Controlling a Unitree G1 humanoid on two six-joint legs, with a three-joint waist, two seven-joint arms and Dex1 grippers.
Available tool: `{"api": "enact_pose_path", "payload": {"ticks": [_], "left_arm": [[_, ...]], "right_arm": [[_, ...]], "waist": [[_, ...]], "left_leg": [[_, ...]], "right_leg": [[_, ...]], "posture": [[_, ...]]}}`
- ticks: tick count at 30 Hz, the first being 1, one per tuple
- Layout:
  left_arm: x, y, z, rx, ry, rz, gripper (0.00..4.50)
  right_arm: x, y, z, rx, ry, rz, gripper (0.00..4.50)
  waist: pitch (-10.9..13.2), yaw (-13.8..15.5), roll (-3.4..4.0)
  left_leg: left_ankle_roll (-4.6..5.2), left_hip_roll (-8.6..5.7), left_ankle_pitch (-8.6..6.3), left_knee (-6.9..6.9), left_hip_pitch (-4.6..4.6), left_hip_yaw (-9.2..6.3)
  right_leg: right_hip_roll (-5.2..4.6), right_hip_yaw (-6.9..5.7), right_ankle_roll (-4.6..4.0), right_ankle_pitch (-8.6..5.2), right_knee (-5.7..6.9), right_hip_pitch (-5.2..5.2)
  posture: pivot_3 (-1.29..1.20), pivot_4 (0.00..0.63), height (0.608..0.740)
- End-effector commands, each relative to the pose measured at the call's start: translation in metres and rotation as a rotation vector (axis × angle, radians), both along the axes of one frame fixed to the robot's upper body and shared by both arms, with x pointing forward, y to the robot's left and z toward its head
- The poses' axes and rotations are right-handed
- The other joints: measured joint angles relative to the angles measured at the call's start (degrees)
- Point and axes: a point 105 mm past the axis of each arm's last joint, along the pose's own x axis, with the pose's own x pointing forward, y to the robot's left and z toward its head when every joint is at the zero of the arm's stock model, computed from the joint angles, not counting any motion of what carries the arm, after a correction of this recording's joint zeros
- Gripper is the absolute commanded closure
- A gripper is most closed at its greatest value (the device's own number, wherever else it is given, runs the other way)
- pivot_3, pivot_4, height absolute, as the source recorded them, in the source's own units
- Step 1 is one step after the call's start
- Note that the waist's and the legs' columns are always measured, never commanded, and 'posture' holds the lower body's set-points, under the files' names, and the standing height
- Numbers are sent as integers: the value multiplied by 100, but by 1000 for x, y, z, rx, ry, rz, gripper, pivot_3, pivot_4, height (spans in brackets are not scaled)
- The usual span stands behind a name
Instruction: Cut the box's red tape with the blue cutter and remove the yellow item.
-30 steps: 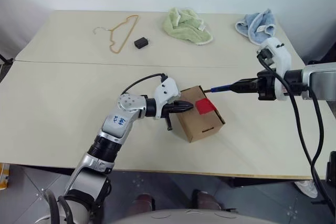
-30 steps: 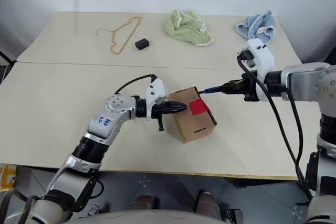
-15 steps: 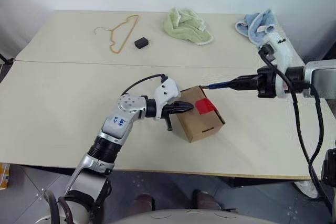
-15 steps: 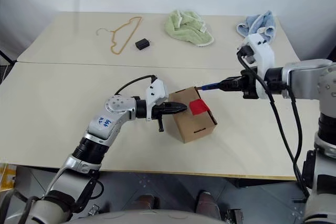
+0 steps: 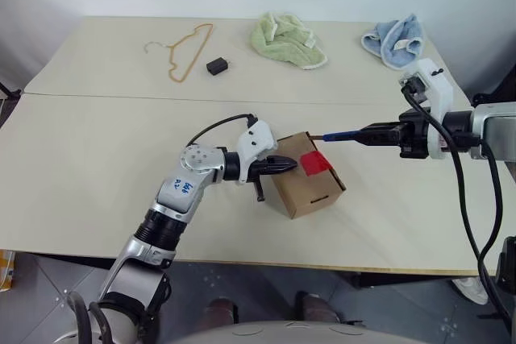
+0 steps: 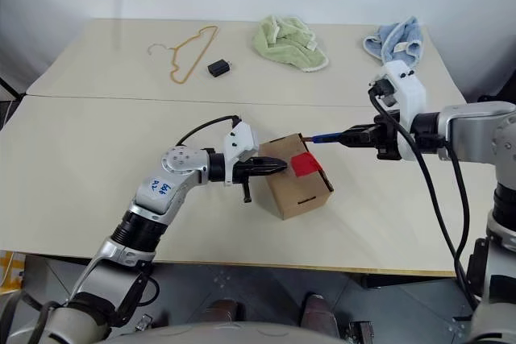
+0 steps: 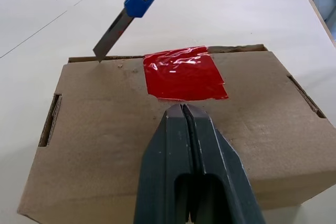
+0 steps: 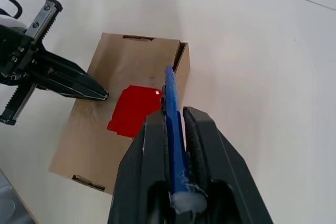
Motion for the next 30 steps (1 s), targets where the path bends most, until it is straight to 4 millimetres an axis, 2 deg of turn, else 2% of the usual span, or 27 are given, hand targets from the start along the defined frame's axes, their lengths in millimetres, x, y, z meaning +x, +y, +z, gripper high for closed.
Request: {"api": "enact_pose_path", "payload": {"ticks": [1,15,22,30], "left_arm": [[-2,1,-9,38,22,-3,4500],[-1,0,-9,42,22,-11,4500],[-1,2,-8,48,20,-8,4500],[-1,2,-8,49,20,-10,4500]], "right_arm": [[-5,-6,4,-14,-16,-11,4348],[-9,-11,-2,18,6,-13,4348],[3,-4,23,98,-81,-4,4348],[12,0,17,53,-85,-19,4348]], "waist": [[0,-1,0],[0,3,0],[-1,-8,2],[-2,-8,4]], "left_leg": [[0,0,0,0,0,0],[0,0,0,1,0,0],[-1,-1,1,3,2,1],[-2,-1,1,3,4,1]], "right_leg": [[0,0,0,0,0,0],[0,1,0,0,1,1],[0,2,0,0,5,0],[0,4,0,0,7,0]], "posture": [[0,150,740],[0,150,740],[0,150,740],[0,150,740]]}}
